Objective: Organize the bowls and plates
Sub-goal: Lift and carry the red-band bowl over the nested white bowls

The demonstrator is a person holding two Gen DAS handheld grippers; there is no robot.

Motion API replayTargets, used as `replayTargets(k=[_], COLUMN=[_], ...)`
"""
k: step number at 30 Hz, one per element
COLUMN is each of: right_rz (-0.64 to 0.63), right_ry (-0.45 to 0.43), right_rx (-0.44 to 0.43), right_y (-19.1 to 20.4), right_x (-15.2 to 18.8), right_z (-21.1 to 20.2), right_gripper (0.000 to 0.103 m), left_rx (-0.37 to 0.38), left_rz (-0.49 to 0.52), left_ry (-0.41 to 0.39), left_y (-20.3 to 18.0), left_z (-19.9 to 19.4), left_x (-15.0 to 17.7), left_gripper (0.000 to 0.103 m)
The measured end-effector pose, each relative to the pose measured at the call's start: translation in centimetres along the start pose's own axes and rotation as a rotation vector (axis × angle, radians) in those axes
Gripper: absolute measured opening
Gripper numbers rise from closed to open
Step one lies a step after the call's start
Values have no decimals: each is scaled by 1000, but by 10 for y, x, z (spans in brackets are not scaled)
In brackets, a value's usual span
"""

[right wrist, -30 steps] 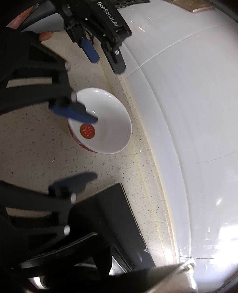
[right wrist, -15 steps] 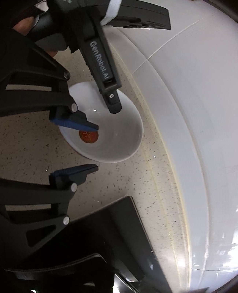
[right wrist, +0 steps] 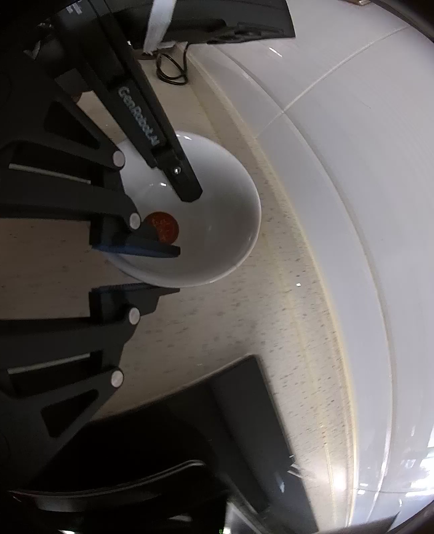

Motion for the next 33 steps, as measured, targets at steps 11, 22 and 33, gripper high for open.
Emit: replayTargets(k=[11,22,33], right_rz=[-50,-158,-278], right_ry=[34,58,86], right_rx=[-9,-12,-31], right_y=[2,4,0], right_x=[51,114,181], right_z=[-42,-95,-148], right_gripper=[14,14,14], left_rx=[2,-35,-84], left_rz=[-88,-134,-165], left_ry=[6,23,7], left_y=[2,-1,-13], left_z=[-49,-87,-130], left_x=[77,150,211], left_gripper=[15,15,15])
Point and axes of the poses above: each gripper's, at about its wrist camera, not at the fingertips, and z roughly the way its jaws point, y to its left, x to its underside, the point moved 5 cm from there along z, roughly the way its jaws point, and after that the axes turned 10 degrees about x, right-handed, at the moved point
